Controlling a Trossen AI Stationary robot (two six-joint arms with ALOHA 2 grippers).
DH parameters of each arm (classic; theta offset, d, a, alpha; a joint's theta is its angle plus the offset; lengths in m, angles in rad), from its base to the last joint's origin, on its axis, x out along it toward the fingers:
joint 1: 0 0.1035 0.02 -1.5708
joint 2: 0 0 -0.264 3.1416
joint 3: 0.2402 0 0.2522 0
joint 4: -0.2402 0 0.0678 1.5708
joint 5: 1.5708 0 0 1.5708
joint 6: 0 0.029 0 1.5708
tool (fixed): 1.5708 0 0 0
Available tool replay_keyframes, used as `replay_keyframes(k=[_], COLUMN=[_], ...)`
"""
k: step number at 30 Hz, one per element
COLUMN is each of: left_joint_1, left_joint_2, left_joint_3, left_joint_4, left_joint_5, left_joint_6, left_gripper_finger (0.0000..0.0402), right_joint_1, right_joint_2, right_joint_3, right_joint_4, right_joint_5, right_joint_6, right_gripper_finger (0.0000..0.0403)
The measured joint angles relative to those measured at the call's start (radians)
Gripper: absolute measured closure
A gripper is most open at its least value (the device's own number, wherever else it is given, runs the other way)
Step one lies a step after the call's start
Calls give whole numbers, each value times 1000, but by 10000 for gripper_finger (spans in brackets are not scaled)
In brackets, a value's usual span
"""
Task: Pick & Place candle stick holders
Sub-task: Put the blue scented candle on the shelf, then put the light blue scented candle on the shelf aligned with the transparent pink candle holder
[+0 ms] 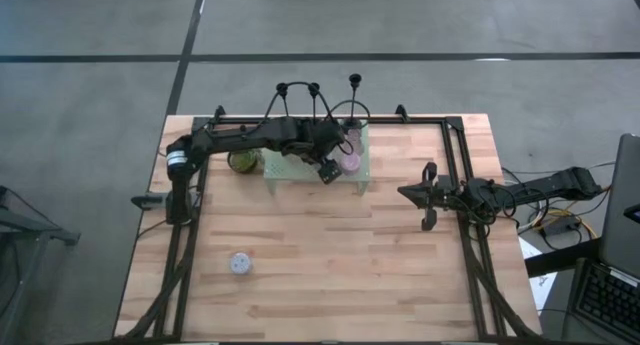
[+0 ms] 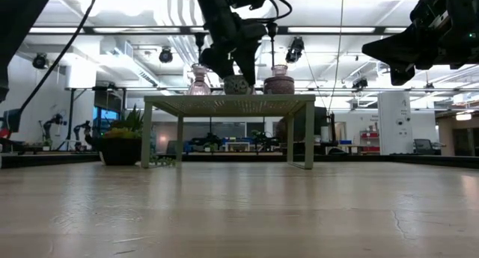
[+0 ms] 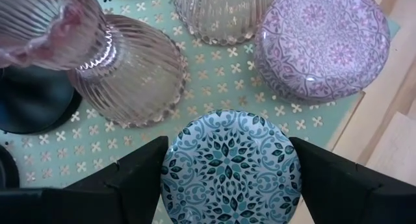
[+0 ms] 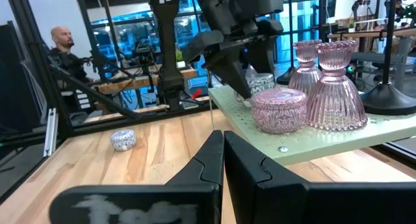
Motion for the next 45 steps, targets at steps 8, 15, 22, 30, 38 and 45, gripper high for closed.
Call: replay_keyframes(k=[8, 15, 22, 30, 38, 45], left_joint_1=[0, 0, -1, -3, -4, -9], left_joint_2=[0, 1, 1, 2, 0, -2], left_joint_3=[0, -1, -1, -2, 37, 96], left_joint_4=[-1, -1, 0, -1, -2, -17], left_joint_5=[0, -5, -22, -18, -12, 3], left_joint_6=[-3, -7, -11, 25, 45, 42], left_gripper_finger=[96, 87, 51, 47, 48, 48], right_joint_1=[0, 0, 0, 0, 0, 0], right_joint_2=[0, 0, 0, 0, 0, 0], right_joint_3=[0, 0, 0, 0, 0, 0], right_joint_4=[0, 0, 0, 0, 0, 0], right_joint_5=[0, 0, 0, 0, 0, 0], right_joint_6=[0, 0, 0, 0, 0, 0], right_gripper_finger=[394, 394, 394, 394, 394, 394])
